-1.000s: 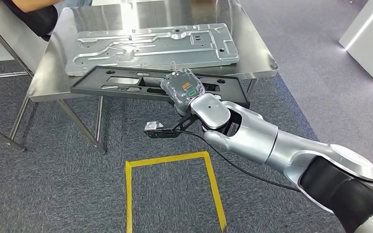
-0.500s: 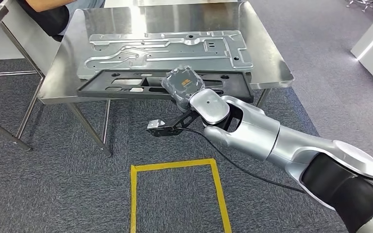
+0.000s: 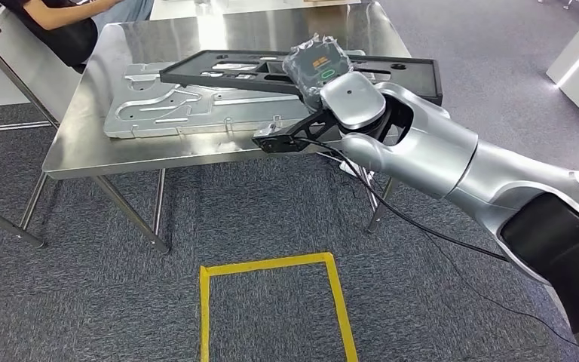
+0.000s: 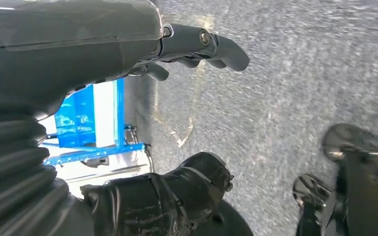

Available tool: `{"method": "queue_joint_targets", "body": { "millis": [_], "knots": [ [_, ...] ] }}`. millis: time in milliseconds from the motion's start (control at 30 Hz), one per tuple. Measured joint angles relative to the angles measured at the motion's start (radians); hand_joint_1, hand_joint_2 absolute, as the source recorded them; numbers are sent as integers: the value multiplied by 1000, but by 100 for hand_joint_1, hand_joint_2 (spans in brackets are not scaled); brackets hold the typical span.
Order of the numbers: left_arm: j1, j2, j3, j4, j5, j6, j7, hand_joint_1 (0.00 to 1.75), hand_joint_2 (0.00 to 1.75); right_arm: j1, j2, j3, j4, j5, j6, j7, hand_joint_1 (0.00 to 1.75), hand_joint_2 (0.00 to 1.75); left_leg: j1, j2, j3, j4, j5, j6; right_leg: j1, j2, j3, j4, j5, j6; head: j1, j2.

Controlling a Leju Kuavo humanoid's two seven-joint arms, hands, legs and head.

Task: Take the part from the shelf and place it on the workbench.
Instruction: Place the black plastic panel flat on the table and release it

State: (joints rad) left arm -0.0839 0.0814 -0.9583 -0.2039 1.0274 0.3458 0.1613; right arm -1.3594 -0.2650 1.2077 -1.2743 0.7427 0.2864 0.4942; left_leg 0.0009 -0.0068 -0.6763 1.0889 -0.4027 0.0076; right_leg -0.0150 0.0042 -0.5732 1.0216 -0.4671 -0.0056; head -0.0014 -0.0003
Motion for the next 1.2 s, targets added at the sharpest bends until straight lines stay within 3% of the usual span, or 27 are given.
{"method": "queue_joint_targets", "body": {
  "millis": [67, 200, 233, 300, 333, 367, 400, 433, 500, 533, 700, 767, 833, 867, 900, 967, 1033, 1133, 1200],
  "knots": [
    [-3, 1, 0, 0, 0, -1, -1, 0, 175, -13, -11, 4, -1, -1, -6, 10, 175, 175, -7, 1, 27, -58, 7, 8, 1, 1, 3, -3, -5, 8, 1, 0],
    [-6, 1, 0, 0, -2, -1, -7, 0, 175, -16, -36, 10, -4, 8, -21, 24, 175, 175, -3, 11, 51, -87, -2, 22, 3, 3, -5, 18, -26, 29, 4, 0],
    [-5, 1, 0, 0, -3, -1, -9, 0, 175, -17, -42, 12, -6, 12, -28, 26, 175, 175, 0, 16, 59, -93, -4, 27, 4, 3, -27, 62, -46, 32, 6, 0],
    [-6, 1, 0, 0, -3, -1, -13, 0, 175, -13, -52, 15, -8, 21, -43, 29, 175, 175, -1, 24, 67, -94, -12, 36, 4, 2, -103, 194, -92, 35, 7, 0],
    [-8, 1, 0, 0, -4, -1, -15, 0, 175, -8, -57, 18, -9, 26, -50, 31, 175, 175, -1, 26, 71, -93, -17, 39, 3, 2, -142, 251, -103, 36, 7, 0],
    [-9, 1, 0, 0, -4, -1, -17, 0, 175, -2, -62, 20, -9, 32, -57, 32, 175, 175, -1, 28, 75, -92, -22, 39, 2, 1, -168, 278, -97, 38, 7, 0],
    [-10, 1, 0, 0, -4, -1, -18, 0, 175, 3, -66, 22, -9, 40, -65, 33, 175, 175, -1, 29, 79, -88, -29, 38, 0, 0, -177, 268, -72, 39, 7, 0],
    [-10, 1, 0, 0, -4, -1, -18, 0, 175, 6, -70, 23, -10, 51, -75, 35, 175, 175, -1, 29, 84, -83, -36, 36, -2, -1, -163, 218, -31, 40, 7, 0],
    [-10, 2, 0, 0, -4, -1, -17, 0, 175, 7, -75, 24, -14, 81, -98, 37, 175, 175, -3, 30, 87, -66, -56, 26, -5, -8, -115, 87, 39, 40, 7, 0],
    [-10, 3, 0, 0, -4, -1, -16, 0, 175, 6, -78, 24, -17, 95, -108, 37, 175, 175, -5, 31, 86, -58, -63, 21, -4, -11, -97, 45, 54, 37, 6, 0],
    [-11, 4, 0, 0, -4, -4, -15, 0, 175, 12, -83, 23, -30, 140, -132, 24, 175, 175, -4, 27, 78, -33, -89, 0, -3, -7, -79, 20, 47, 11, 4, 0],
    [-11, 4, 0, 0, -4, -6, -15, 0, 175, 12, -85, 24, -36, 153, -125, 12, 175, 175, -1, 19, 33, 60, -133, -10, -5, -5, -71, 17, 42, 2, 3, 0],
    [-10, 4, 0, 0, -4, -7, -15, 0, 175, 17, -85, 26, -38, 158, -112, 2, 175, 175, 1, 17, -39, 187, -173, -15, -3, -1, -64, 17, 36, -3, 2, 0],
    [-9, 4, 0, 0, -4, -7, -15, 0, 175, 21, -85, 28, -38, 158, -107, -2, 175, 175, 1, 17, -64, 222, -171, -15, -2, 2, -59, 17, 32, -4, 2, 0],
    [-8, 4, 0, 0, -4, -7, -15, 0, 175, 25, -85, 28, -38, 158, -105, -5, 175, 175, 1, 17, -72, 218, -150, -13, -1, 4, -53, 17, 28, -4, 2, 0],
    [-7, 4, 0, 0, -4, -7, -15, 0, 175, 29, -85, 29, -38, 158, -104, -8, 175, 175, -1, 15, -36, 105, -65, -2, 0, 9, -39, 17, 19, -3, 3, 0],
    [-6, 6, 0, 1, -3, -6, -14, 0, 175, 28, -85, 29, -38, 158, -104, -11, 175, 175, -7, 10, 17, -15, -12, 11, 2, 12, -30, 15, 11, 2, 4, 0],
    [-12, 9, -1, 1, -1, -6, -15, 0, 175, 33, -85, 29, -38, 158, -105, -18, 175, 175, -14, 9, 40, -61, -16, 20, 1, 14, -29, 9, 9, 17, 4, 0],
    [-13, 9, -1, 1, -1, -6, -16, 0, 175, 37, -86, 28, -38, 158, -105, -21, 175, 175, -9, 11, 54, -78, -15, 25, 1, 10, -31, 21, -2, 26, 5, 0]
  ]
}}
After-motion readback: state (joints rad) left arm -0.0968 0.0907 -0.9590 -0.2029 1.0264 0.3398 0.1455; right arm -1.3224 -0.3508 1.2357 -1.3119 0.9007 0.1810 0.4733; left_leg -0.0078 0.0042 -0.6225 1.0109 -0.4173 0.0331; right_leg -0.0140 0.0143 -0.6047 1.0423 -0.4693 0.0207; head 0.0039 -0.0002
